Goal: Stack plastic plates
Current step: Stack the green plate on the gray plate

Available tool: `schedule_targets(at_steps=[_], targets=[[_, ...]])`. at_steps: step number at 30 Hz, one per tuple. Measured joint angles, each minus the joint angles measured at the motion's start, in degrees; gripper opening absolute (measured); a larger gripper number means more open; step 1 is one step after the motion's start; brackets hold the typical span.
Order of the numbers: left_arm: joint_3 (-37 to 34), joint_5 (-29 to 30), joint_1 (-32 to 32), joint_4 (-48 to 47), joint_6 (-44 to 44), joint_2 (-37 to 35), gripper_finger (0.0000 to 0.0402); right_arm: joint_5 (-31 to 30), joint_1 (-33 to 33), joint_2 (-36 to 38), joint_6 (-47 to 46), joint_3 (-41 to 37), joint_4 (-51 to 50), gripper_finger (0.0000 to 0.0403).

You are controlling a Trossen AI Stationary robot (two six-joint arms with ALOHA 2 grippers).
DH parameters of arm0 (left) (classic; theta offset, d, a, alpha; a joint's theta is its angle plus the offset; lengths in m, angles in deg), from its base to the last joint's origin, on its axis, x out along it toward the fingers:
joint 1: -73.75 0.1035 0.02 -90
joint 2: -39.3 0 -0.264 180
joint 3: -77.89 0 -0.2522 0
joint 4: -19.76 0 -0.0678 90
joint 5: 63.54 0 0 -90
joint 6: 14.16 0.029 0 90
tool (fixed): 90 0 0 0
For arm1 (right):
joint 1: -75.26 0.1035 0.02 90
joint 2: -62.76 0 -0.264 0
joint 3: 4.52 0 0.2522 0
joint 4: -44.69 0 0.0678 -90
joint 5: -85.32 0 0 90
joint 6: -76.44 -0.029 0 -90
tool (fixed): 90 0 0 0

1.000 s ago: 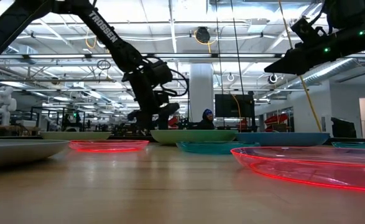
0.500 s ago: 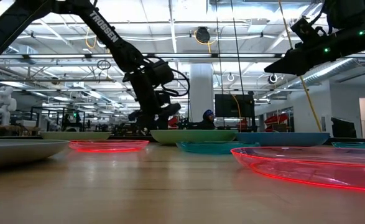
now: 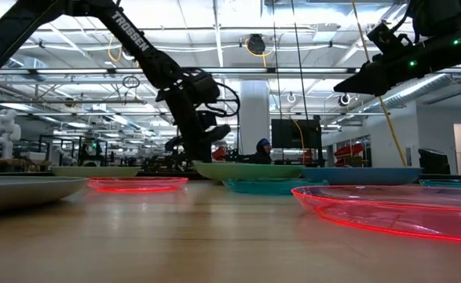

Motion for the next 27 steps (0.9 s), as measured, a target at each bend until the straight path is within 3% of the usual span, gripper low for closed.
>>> schedule_targets(at_steps=[7,12,21,27], targets=[[6.1,-1.06,-1.28,-6.49,3.64,-4.65,0.001,0.0,0.0,0.0,0.26,0.0,-0.03,0.0105],[12.51,2.58,-2.32,-14.06,6.71,-7.86,0.001,0.0,0.0,0.0,0.44,0.0,-0.04,0.0105],[23.7,5.03,-5.69,-26.87,11.28,-9.37,0.001,0.0,-0.01,0.01,0.42,0.0,-0.31,0.0105],[27.49,6.14,-9.31,-32.83,13.1,-9.55,0.001,0.0,-0.02,0.02,0.31,0.0,-0.72,0.0105]])
